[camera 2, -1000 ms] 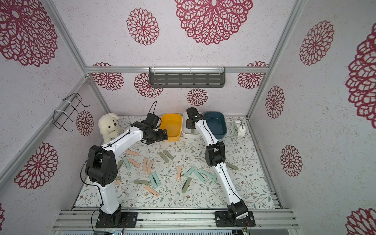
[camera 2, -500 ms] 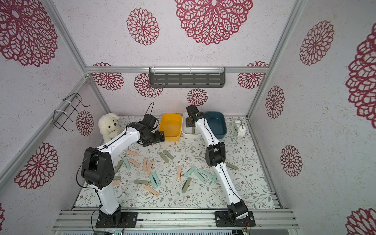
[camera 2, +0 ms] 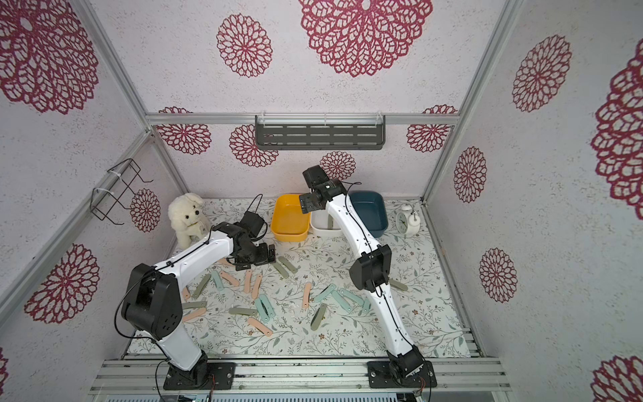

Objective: Place the fruit knives into the storage box by color
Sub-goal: Pick up the fruit knife from the center of the board.

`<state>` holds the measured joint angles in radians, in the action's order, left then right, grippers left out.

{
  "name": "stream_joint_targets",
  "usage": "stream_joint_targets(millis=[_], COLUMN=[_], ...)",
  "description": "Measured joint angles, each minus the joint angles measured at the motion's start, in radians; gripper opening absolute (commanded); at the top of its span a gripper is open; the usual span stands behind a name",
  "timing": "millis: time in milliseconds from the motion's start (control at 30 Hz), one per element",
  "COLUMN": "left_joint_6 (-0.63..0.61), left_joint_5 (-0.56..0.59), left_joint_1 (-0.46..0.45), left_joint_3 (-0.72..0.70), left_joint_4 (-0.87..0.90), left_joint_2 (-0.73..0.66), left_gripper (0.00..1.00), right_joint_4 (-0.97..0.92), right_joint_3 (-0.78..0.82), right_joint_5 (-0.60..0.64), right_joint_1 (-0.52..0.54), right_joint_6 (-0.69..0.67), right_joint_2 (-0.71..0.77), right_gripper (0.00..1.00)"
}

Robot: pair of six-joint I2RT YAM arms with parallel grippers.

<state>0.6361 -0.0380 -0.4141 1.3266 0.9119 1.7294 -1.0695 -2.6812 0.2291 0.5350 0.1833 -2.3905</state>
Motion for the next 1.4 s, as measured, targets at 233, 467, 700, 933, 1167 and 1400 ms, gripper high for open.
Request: stream_joint_targets(millis=[233, 467, 700, 933, 1167, 1400], left_joint_6=[-0.042, -0.06, -0.06, -0.052, -0.035, -0.026], left_joint_5=[0.031, 0.029, 0.027, 0.034, 0.033, 0.034], left_joint_1=[-0.007, -0.008, -0.021, -0.024, -0.026, -0.029], left_joint_3=[-0.035, -0.07, -0.125, -0.18, -0.2, -0.217], left_joint_4=[0.02, 0.013, -0.013, -0.032, -0.045, -0.061], left_joint_2=[0.002, 0.051, 0.092, 0.113, 0.108, 0.094], left_gripper=[0.82, 0.67, 0.52, 0.4, 0.27, 0.19], right_joint_4=[0.072, 0.262, 0.407, 0.486, 0.521, 0.527], right_joint_3=[0.369, 0.916, 1.205, 1.285, 1.297, 1.296], right_joint_5=[0.04, 0.003, -0.024, -0.032, -0.047, -0.046], right_joint_1=[0.018, 0.078, 0.076, 0.074, 0.065, 0.062], right_joint_6=[-0.006, 0.006, 0.029, 0.031, 0.031, 0.031], right_joint_2=[0.293, 0.565, 0.707, 0.737, 0.737, 0.736], right_gripper=[0.99, 0.99, 0.99, 0.99, 0.99, 0.99])
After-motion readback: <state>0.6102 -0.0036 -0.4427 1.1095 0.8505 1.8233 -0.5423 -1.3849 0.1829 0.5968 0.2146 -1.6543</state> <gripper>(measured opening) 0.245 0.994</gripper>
